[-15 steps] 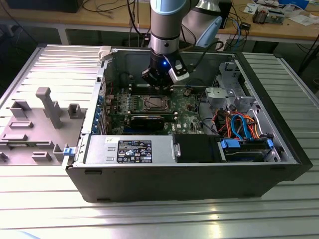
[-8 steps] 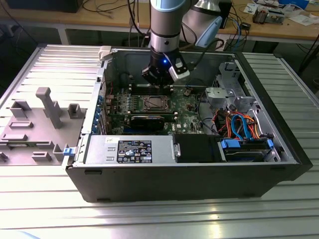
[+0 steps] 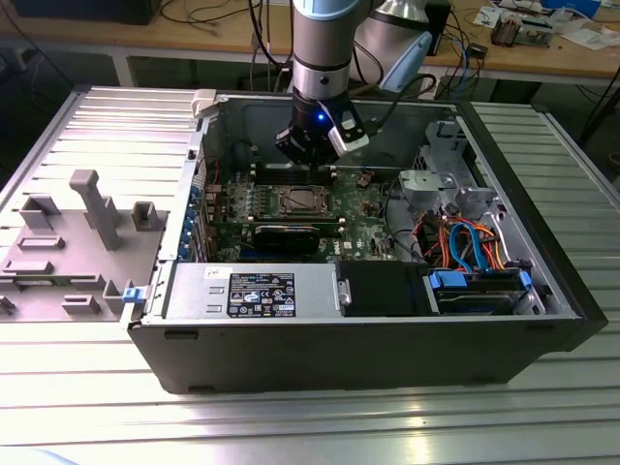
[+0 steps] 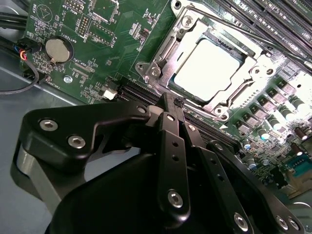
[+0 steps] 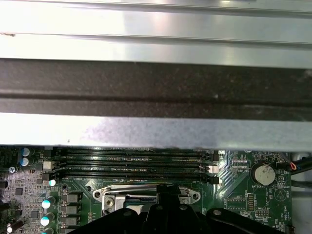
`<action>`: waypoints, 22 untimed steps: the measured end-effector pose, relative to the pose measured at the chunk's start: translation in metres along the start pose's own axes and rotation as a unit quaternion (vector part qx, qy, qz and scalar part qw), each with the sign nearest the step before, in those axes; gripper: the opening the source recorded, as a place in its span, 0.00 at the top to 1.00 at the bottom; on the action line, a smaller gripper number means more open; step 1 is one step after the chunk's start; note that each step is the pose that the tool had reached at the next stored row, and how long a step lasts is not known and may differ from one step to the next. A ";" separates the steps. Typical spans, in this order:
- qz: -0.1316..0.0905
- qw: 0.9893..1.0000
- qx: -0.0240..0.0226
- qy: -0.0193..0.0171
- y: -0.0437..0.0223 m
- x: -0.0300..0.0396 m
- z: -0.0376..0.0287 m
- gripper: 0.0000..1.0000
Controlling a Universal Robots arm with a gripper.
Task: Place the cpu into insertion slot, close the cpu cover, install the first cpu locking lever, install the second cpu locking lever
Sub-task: 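Install the second cpu locking lever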
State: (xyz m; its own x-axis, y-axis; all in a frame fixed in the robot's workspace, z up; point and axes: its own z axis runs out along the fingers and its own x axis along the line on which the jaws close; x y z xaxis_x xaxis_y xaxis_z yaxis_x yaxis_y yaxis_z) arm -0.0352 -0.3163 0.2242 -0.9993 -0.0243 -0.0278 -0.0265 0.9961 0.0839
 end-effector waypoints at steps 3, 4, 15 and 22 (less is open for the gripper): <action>0.000 1.000 0.000 0.000 0.0000 0.0000 -0.0001 0.89; 0.000 1.000 0.000 0.000 0.0000 0.0000 -0.0001 0.89; 0.000 1.000 0.000 0.000 0.0009 -0.0003 -0.0107 0.89; 0.000 1.000 -0.001 0.000 -0.0007 -0.0003 -0.0110 0.89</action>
State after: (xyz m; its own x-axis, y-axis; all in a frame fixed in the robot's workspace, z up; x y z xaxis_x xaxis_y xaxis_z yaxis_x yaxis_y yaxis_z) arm -0.0351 -0.3180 0.2351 -0.9993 -0.0245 -0.0277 -0.0267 0.9960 0.0853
